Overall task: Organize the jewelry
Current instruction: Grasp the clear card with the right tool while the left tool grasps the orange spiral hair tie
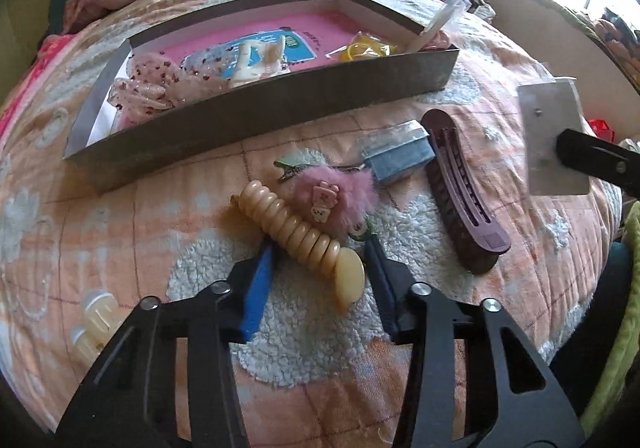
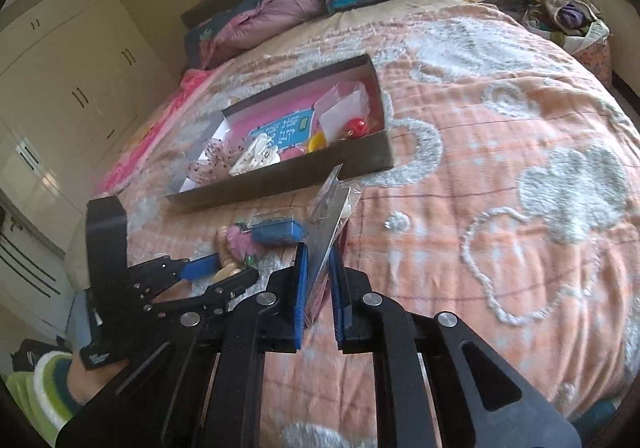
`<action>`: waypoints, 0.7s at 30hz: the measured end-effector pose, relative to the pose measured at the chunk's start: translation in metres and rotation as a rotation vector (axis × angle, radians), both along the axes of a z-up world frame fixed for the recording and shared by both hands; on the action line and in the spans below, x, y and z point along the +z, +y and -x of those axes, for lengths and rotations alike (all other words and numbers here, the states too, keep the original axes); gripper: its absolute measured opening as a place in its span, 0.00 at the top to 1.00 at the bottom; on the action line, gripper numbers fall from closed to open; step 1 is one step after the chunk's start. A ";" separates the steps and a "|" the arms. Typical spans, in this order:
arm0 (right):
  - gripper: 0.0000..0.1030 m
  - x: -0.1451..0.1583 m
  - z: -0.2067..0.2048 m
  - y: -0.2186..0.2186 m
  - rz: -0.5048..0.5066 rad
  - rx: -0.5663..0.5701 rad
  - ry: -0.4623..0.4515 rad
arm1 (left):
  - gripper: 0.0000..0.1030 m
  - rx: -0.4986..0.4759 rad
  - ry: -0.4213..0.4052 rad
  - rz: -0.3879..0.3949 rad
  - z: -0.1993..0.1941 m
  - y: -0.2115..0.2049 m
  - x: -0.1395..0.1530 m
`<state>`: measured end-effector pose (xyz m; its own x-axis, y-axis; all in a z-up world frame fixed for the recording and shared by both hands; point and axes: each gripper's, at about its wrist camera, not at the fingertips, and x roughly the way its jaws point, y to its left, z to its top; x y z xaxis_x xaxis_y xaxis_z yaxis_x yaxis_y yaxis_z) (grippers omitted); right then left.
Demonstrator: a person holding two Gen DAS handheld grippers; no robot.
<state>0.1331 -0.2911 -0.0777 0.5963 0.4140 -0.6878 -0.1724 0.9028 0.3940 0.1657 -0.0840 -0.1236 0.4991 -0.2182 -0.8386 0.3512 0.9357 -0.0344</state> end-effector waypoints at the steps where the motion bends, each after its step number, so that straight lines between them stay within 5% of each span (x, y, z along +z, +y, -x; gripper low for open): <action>1: 0.90 0.002 0.003 -0.002 -0.002 -0.001 -0.005 | 0.85 0.000 -0.001 0.007 0.001 0.002 0.002; 21: 0.90 0.067 0.046 0.007 0.000 0.019 -0.170 | 0.89 0.047 -0.167 0.154 0.048 0.052 0.095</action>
